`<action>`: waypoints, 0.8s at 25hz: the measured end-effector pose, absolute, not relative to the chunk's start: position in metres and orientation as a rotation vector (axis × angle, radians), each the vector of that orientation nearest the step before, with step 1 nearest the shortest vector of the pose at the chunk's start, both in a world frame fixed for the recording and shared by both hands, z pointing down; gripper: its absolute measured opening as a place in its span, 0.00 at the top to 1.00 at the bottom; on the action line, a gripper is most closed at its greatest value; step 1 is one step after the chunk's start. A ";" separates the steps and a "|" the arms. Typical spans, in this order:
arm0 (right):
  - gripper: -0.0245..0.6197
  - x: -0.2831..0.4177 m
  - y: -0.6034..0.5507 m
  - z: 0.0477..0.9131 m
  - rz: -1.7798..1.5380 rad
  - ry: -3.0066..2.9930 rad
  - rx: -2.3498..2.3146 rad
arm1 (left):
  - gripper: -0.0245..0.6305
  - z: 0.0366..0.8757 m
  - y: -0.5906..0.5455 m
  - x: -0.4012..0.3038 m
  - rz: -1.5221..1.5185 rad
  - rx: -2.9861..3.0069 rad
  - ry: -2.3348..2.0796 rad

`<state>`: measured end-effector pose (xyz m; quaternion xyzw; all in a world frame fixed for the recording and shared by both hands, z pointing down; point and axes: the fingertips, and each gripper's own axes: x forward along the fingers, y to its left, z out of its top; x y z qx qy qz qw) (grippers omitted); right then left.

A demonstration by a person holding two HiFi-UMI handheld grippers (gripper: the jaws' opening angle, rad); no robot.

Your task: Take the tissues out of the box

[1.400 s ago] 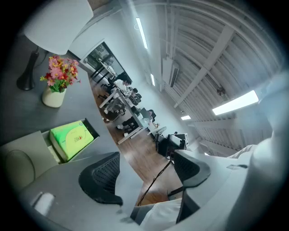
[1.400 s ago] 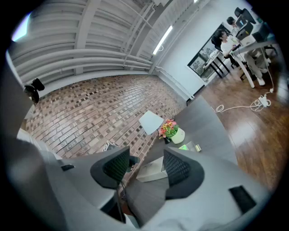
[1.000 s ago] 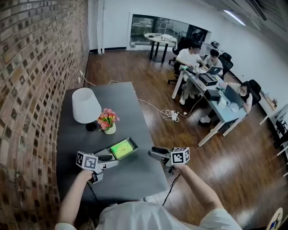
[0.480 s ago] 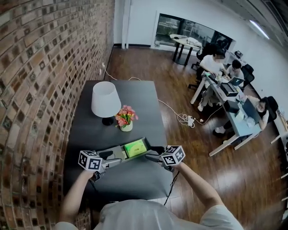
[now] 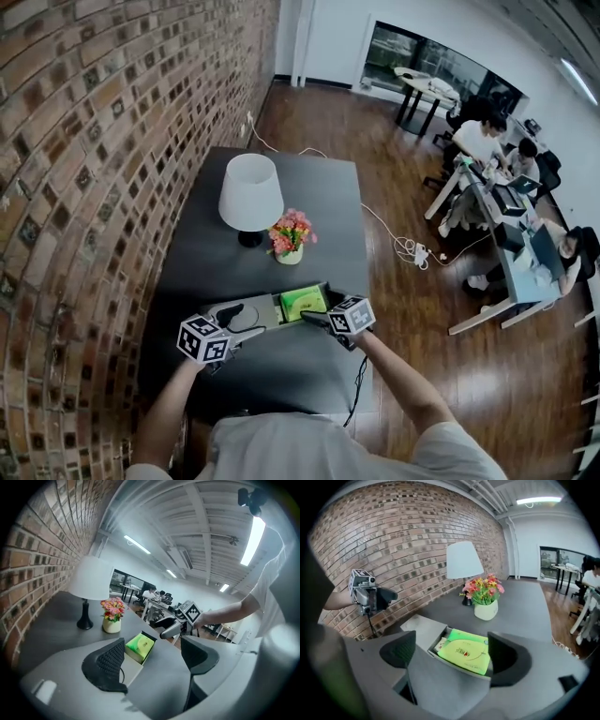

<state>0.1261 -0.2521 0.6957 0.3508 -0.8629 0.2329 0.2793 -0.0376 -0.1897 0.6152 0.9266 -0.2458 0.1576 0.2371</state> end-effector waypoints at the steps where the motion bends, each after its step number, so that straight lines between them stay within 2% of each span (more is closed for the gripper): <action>1: 0.13 0.126 -0.257 0.701 0.603 -2.303 0.966 | 0.41 0.616 -0.191 -0.039 0.419 2.542 -0.697; 2: 0.05 0.126 -0.261 0.707 0.579 -2.284 0.990 | 0.40 0.616 -0.192 -0.041 0.400 2.539 -0.722; 3: 0.05 0.126 -0.265 0.714 0.566 -2.259 1.011 | 0.37 0.618 -0.193 -0.044 0.376 2.532 -0.753; 13: 0.00 0.111 -0.278 0.774 0.654 -2.138 1.132 | 0.37 0.624 -0.201 -0.067 0.247 2.495 -0.962; 20: 0.00 0.119 -0.296 0.796 0.687 -1.954 1.316 | 0.37 0.619 -0.192 -0.066 0.416 2.613 -1.032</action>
